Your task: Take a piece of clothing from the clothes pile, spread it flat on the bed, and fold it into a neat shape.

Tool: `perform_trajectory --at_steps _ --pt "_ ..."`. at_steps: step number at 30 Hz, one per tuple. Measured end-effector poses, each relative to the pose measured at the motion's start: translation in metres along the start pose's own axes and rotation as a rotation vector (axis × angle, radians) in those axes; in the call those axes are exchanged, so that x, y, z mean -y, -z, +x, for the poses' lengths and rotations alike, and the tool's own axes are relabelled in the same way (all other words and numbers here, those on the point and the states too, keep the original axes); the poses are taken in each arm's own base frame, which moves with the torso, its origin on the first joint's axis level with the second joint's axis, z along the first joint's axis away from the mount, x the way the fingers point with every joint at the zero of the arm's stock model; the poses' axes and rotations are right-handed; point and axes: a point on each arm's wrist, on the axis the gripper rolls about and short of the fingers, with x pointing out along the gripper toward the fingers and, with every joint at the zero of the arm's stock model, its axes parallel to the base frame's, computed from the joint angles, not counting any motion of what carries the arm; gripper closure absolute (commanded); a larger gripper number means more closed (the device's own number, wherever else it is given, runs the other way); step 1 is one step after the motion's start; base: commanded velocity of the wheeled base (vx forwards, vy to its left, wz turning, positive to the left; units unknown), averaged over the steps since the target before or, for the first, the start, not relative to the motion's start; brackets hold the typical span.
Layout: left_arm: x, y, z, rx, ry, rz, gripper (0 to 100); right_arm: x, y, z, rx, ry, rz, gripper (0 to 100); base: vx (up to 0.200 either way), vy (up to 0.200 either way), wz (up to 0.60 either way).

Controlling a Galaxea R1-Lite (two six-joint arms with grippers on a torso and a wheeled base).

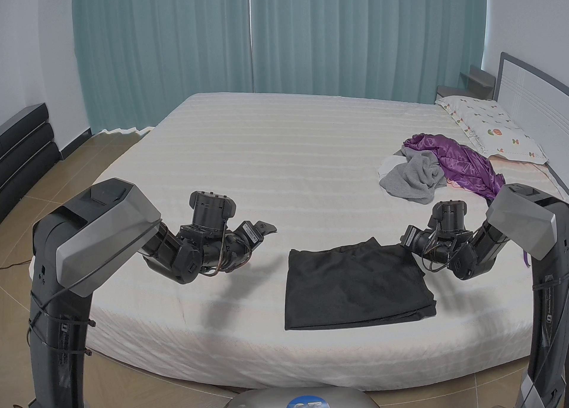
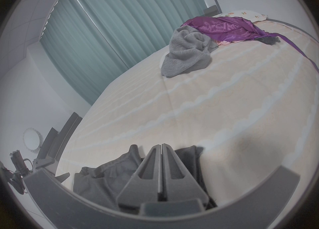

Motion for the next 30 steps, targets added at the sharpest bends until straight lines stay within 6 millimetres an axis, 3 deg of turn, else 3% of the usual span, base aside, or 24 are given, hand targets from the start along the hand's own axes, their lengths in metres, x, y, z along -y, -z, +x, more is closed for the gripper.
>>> perform_trajectory --at_steps 18,28,29,30 --pt "0.030 0.038 0.045 -0.010 -0.051 0.082 0 0.027 -0.018 -0.003 0.065 0.085 0.082 100 0.000 0.000 0.00" --pt "0.040 0.046 0.063 -0.029 -0.058 0.096 0 0.026 -0.016 -0.003 0.061 0.081 0.116 100 0.000 0.000 0.00" --pt "0.041 0.046 0.064 -0.027 -0.064 0.096 100 0.025 -0.015 -0.004 0.060 0.080 0.117 100 0.000 0.000 0.00" --pt "0.041 0.046 0.065 -0.022 -0.071 0.097 100 0.025 -0.015 -0.004 0.056 0.078 0.118 100 0.000 0.000 0.00"
